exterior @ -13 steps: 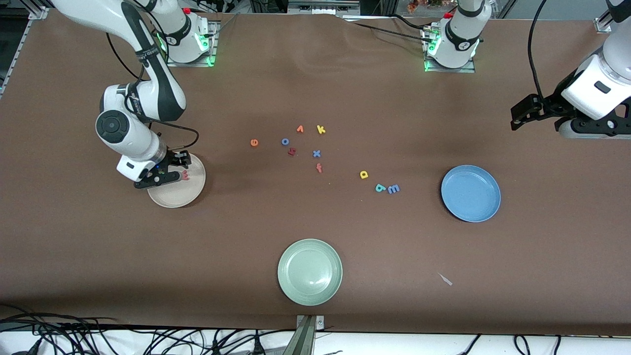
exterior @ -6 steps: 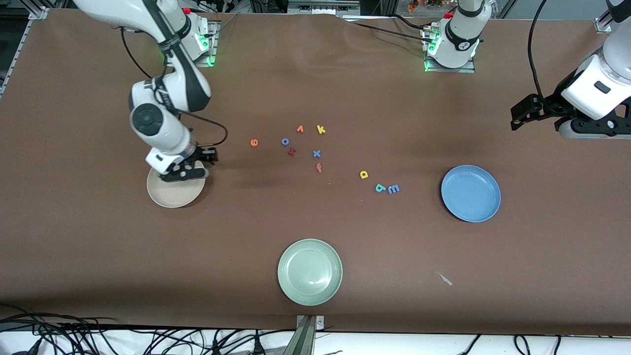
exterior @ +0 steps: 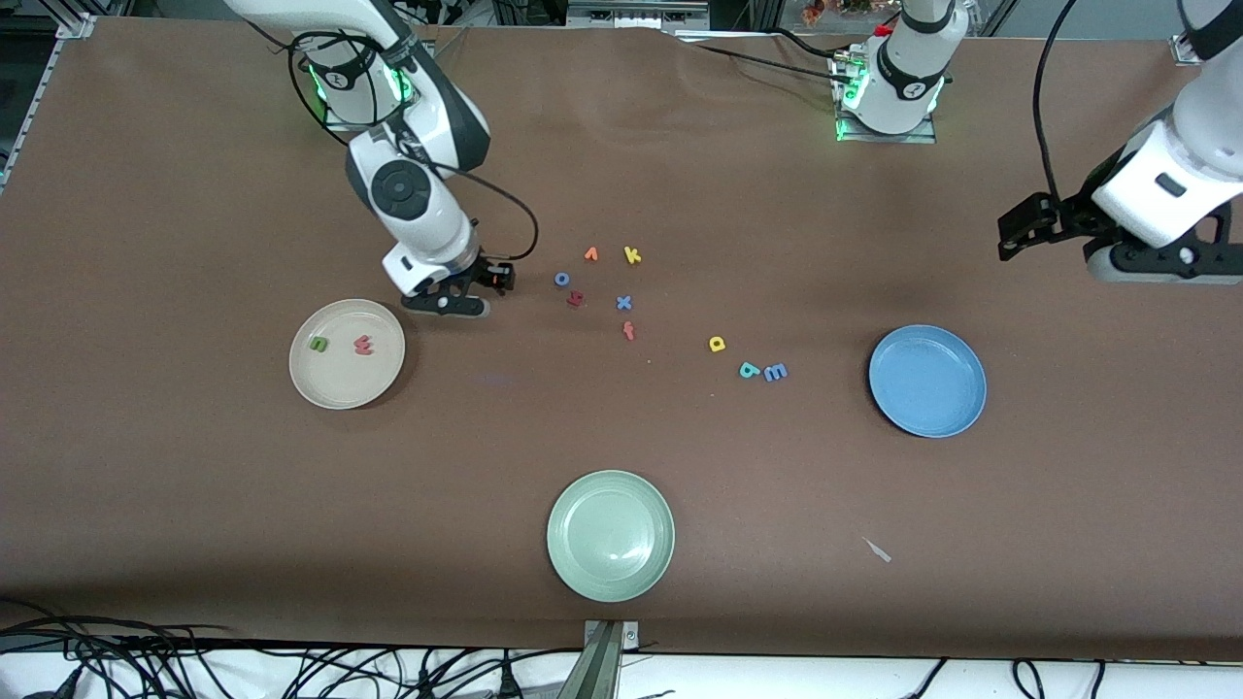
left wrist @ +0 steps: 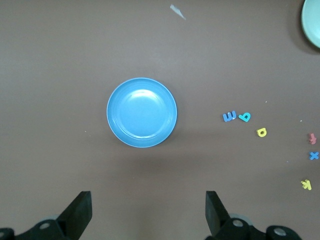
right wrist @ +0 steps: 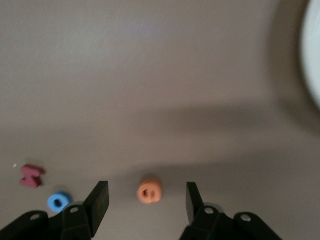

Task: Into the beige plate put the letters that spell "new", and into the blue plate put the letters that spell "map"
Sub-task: 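Grasp the orange e with the right gripper while the left gripper reaches the blue E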

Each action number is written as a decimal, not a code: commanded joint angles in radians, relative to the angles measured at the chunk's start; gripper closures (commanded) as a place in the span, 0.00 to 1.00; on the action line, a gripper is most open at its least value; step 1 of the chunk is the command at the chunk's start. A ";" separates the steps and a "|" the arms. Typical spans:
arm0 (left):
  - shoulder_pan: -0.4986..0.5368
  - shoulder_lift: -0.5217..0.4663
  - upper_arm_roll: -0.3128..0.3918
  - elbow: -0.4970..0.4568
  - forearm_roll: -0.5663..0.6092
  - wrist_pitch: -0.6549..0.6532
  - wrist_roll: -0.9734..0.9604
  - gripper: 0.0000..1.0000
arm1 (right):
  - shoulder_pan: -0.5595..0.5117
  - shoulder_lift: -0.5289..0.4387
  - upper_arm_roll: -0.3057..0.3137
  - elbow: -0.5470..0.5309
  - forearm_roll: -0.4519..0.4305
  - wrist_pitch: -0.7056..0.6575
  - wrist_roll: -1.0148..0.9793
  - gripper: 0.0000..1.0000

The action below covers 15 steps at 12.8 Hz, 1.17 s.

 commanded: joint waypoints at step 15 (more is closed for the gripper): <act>-0.212 0.508 -0.058 -0.022 -0.073 0.423 0.705 0.00 | 0.014 0.076 0.024 -0.167 -0.092 0.284 0.043 0.46</act>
